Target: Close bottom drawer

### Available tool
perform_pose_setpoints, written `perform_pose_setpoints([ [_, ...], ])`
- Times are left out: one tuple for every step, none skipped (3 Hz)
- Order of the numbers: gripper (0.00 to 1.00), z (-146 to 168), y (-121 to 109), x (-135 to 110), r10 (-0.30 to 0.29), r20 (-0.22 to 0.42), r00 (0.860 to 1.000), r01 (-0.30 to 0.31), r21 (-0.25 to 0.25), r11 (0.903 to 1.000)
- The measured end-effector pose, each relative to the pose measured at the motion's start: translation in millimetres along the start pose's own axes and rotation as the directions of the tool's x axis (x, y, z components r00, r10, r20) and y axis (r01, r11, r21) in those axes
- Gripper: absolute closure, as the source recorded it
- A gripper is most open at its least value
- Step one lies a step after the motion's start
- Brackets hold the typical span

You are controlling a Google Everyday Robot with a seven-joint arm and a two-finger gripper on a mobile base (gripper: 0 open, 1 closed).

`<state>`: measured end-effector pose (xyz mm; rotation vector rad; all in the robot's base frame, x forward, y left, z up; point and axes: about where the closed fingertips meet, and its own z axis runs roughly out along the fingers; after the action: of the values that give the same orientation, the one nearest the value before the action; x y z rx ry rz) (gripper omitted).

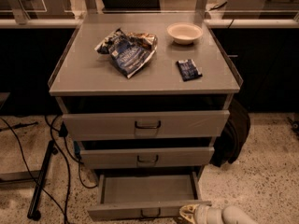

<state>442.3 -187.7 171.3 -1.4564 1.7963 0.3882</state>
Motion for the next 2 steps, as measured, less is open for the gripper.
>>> perform_pose_setpoints([
  [1.00, 16.2, -14.0, -3.3, -0.011, 0.035, 0.999, 0.010, 0.018, 0.9998],
  [1.00, 34.2, -40.1, -9.0, -0.026, 0.062, 0.998, 0.024, 0.047, 0.9986],
])
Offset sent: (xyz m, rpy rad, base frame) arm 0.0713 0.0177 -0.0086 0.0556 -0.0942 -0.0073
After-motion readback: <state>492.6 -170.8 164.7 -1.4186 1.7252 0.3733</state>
